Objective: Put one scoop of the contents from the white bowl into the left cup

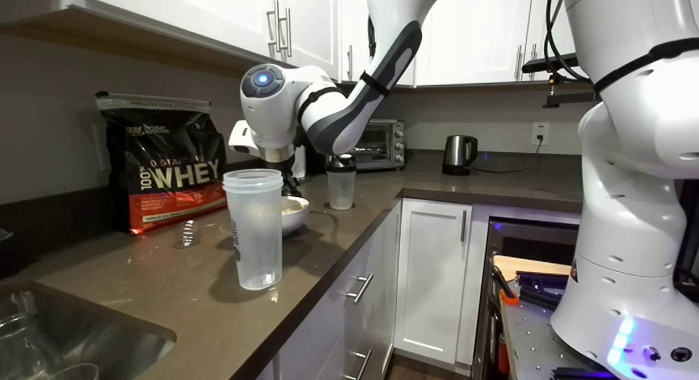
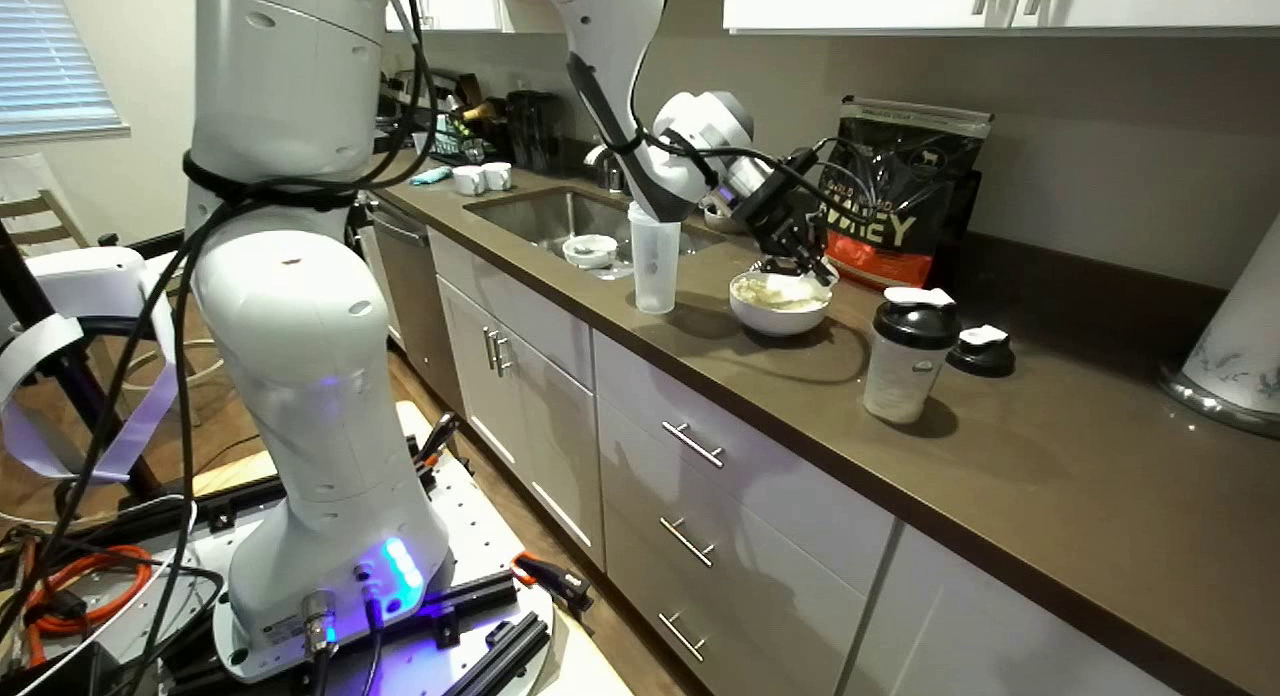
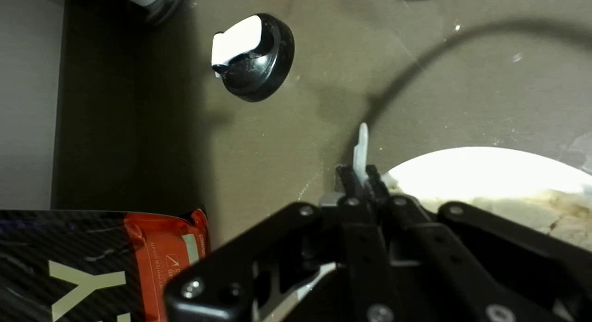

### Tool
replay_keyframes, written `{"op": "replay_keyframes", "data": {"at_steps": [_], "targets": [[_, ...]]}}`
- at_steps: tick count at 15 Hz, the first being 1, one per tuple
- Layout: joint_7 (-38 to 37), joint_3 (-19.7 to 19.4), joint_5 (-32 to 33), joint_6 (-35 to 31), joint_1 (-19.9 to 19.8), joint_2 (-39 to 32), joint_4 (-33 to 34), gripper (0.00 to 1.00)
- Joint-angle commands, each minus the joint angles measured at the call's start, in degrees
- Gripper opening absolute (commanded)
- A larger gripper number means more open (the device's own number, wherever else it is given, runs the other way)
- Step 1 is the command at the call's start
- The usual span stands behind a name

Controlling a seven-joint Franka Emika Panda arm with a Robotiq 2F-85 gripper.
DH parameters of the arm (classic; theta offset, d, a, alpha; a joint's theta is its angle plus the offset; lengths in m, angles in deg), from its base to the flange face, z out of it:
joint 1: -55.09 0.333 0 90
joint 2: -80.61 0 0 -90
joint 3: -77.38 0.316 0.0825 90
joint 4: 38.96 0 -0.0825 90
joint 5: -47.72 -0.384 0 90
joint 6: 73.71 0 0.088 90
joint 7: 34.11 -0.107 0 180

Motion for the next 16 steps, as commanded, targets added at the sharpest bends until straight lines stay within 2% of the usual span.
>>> {"op": "replay_keyframes", "data": {"at_steps": [1,11,14,16], "targets": [[-1.98,0.14,1.84,-0.13,-0.28,-0.66,-0.27,0.01],[-1.96,0.18,1.91,0.03,-0.32,0.26,-4.24,0.01],[0.01,0.75,-0.70,0.32,-0.64,0.83,-5.08,0.01],[2.40,1.50,-4.62,0.47,-1.06,1.28,-5.27,0.01]]}}
